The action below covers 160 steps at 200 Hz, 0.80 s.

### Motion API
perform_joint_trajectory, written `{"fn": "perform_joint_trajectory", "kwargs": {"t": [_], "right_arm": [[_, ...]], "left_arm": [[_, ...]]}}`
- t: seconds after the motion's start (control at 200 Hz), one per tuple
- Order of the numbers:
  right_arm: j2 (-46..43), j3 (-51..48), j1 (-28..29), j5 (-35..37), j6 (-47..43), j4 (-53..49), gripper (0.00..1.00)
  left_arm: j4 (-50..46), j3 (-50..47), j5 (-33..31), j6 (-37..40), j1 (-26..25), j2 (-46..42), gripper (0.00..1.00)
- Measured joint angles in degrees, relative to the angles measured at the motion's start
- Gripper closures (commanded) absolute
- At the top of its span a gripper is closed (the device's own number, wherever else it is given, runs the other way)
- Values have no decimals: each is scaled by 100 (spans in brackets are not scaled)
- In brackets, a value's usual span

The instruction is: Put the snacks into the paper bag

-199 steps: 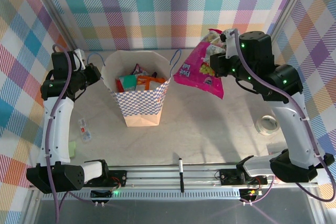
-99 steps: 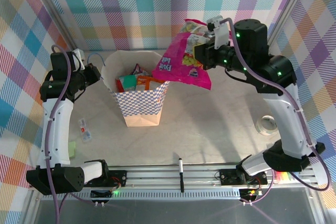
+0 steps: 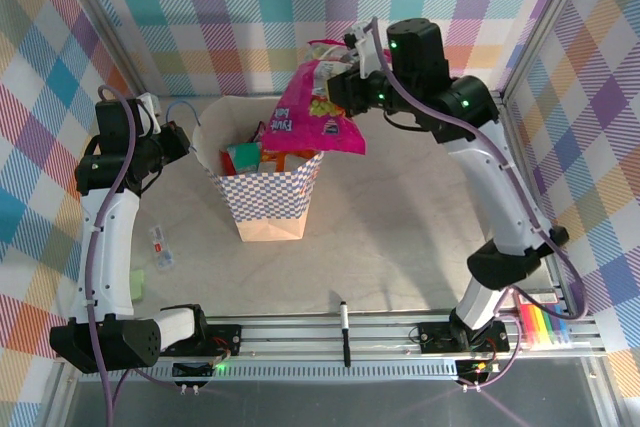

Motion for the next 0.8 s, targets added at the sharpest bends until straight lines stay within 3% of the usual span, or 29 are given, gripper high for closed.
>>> {"fn": "perform_joint_trajectory", "kwargs": {"t": [0.435, 0.8], "right_arm": [[1145, 1027, 160, -601, 70, 195, 100], [1709, 1093, 334, -942, 175, 337, 100]], "left_arm": [[-13, 0, -118, 96, 0, -2, 88], [-13, -11, -164, 149, 0, -2, 88]]}}
